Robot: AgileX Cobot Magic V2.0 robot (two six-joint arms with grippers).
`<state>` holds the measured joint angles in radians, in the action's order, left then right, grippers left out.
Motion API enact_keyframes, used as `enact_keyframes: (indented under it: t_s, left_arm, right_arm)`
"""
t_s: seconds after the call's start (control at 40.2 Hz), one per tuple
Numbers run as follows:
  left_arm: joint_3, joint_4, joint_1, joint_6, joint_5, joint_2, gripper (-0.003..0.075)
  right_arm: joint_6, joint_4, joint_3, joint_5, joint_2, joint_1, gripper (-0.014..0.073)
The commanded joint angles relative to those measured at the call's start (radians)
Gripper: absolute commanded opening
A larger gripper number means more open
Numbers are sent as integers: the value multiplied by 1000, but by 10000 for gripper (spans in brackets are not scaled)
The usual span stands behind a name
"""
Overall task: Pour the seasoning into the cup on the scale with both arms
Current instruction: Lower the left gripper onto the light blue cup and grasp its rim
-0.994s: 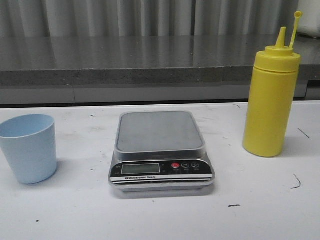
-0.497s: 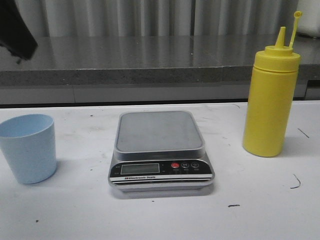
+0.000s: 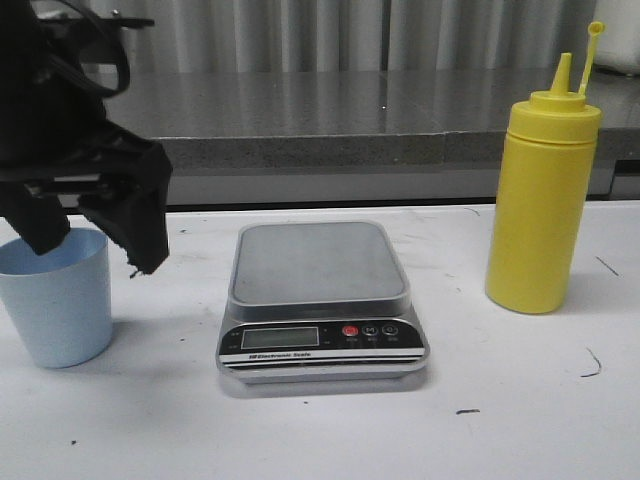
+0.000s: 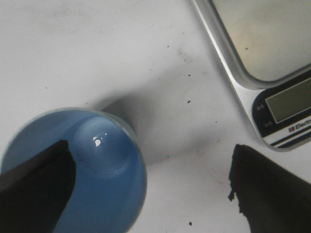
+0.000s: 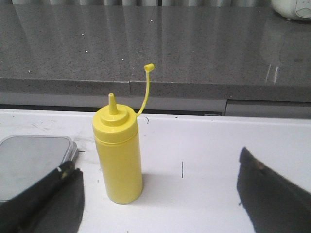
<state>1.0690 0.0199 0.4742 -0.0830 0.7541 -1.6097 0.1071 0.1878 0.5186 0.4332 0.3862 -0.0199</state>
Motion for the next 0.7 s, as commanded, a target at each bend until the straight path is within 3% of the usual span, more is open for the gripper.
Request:
enact_keyframes:
  t_s: [0.0,0.124,0.249,0.448,0.671]
  left_arm:
    - [39,9,8,-3,-15,-3,593]
    - [41,9,8,-3,-15,-23,452]
    - [41,9,8,-3,-15,-23,247]
    - [41,12,8,-3,-15,-23,-13]
    - [83,12,8,-3,61,-23,-20]
  right_arm:
    - [-1,3,34,-77,16,5,651]
    - [-1,3,34,-76,16,5,651]
    - [-1,3,34,-76,16,5,651]
    - [-1,3,34,-76,16,5,651]
    - [-1,3,34,-76,16,5,651]
